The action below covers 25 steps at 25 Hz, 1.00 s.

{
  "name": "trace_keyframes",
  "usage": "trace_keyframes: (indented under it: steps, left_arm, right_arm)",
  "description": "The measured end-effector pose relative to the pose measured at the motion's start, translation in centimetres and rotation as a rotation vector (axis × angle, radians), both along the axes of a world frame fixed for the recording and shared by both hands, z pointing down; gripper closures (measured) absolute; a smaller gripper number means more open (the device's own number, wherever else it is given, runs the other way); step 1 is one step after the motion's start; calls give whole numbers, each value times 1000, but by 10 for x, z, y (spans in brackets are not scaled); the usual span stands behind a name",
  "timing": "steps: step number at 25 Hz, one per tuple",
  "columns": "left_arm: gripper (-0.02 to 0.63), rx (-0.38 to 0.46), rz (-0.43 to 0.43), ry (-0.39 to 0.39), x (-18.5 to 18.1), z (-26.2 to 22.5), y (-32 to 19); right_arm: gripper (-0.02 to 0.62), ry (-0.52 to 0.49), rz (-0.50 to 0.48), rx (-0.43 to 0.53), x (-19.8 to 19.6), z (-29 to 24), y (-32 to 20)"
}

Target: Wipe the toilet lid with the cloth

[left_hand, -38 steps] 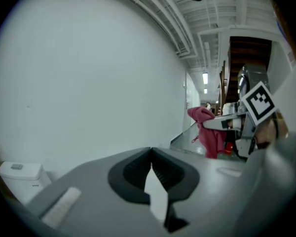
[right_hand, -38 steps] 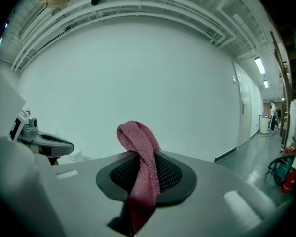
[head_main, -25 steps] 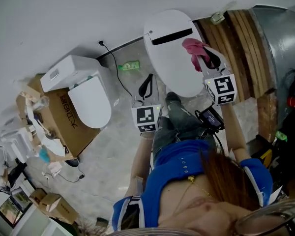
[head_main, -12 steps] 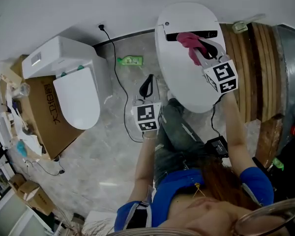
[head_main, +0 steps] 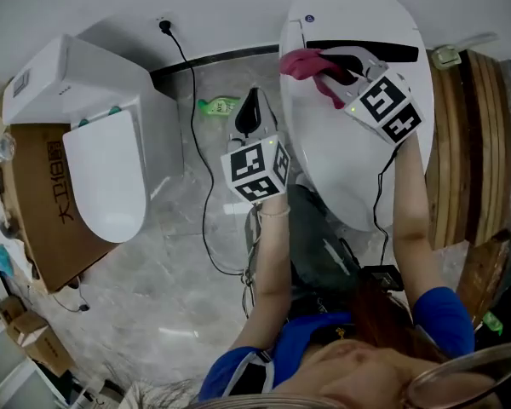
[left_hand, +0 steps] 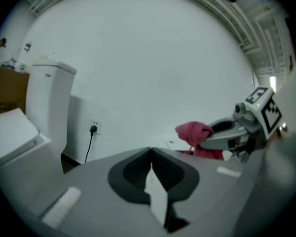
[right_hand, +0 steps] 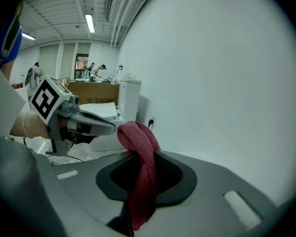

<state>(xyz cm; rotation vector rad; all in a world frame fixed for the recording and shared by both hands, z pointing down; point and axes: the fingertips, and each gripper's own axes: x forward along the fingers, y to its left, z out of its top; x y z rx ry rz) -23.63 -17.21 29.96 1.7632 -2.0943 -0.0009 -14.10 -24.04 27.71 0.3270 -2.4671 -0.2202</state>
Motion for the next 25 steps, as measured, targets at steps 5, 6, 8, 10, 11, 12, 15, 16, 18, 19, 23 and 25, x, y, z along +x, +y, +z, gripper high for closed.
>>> trace_keyframes:
  steps: [5,6,8,10,11,12,15,16,18,19,23,25]
  left_arm:
    - [606,149,-71,30,3,1,-21]
    - [606,170,-72,6,5,-1,-20]
    - [606,198,-78,-55,11,-1,-12]
    - [606,205,-81,-121,18,7,-2]
    - [606,206,-82,-146,22,13,3]
    - [606,207,-82,-164,27,18,6]
    - [606,214,-70,-206,39,27,14]
    - [606,226,-66,-215,42,25,16]
    - [606,252,-64,-244,48,20,21]
    - [607,254,-68,-269,50,20,22]
    - [606,228,-48,-348,58,23,17]
    - [606,222,-11,-376,70,24,13]
  right_arm:
    - [518,67,-64,80,-7,37,7]
    - [518,74,-69,92,-7,42,6]
    - [518,77,-63,102,-8,50,5]
    - [518,91,-56,104,-6,60,5]
    - [518,109,-59,107,-4,65,6]
    - [518,131,-65,114,-3,71,7]
    - [520,192,-93,140,-3,83,6]
    - [520,206,-105,149,-3,84,6]
    - [520,226,-118,169,-3,86,6]
    - [520,233,-124,176,-3,89,6]
    - [518,252,-167,181,-6,101,4]
    - [517,250,-182,181,-6,104,4]
